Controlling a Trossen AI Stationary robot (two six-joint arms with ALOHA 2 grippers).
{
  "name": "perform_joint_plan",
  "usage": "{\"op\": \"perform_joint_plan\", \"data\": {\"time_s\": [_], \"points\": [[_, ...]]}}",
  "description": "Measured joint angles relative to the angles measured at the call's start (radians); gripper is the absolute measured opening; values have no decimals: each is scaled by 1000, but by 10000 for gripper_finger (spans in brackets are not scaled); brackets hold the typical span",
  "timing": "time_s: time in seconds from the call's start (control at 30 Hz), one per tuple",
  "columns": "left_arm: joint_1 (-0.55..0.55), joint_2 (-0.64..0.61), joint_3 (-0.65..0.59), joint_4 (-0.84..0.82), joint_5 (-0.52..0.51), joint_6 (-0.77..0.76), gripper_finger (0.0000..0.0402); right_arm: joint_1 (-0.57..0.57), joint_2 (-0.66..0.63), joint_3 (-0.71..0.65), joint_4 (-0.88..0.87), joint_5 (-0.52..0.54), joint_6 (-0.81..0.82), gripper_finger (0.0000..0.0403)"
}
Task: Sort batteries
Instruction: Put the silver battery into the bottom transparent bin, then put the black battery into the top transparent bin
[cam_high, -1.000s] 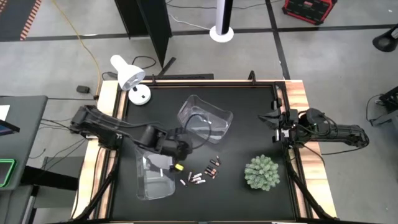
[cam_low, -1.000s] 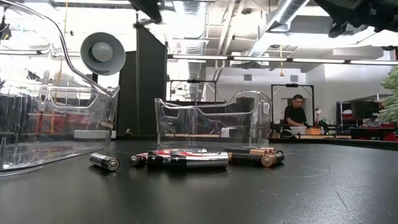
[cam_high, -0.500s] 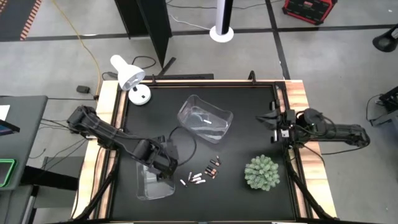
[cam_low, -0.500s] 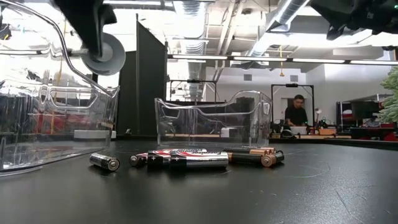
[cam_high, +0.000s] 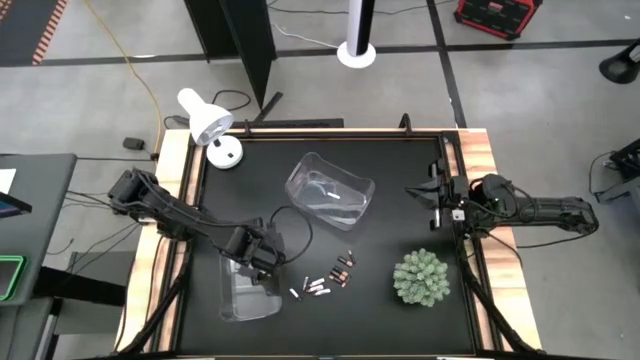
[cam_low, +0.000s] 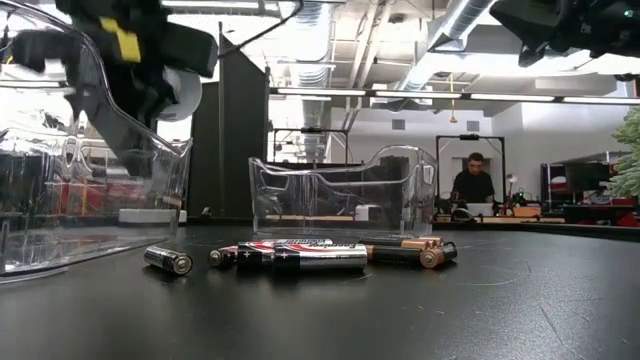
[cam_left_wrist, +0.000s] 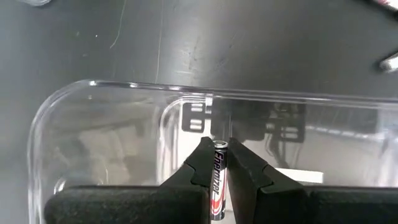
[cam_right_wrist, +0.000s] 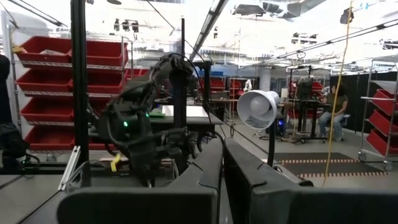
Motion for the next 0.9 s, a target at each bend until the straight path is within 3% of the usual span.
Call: {"op": "perform_joint_plan", "data": {"time_s": [0.17,0.6,0.9], "points": [[22,0,-61,71,0,88,18,0,0,0,3,0,0,36],[70,0,-74,72,-8,103,52,0,0,0,0,0,0,36],[72,0,-63,60,-41,140,140,0,0,0,0,0,0,36]]}}
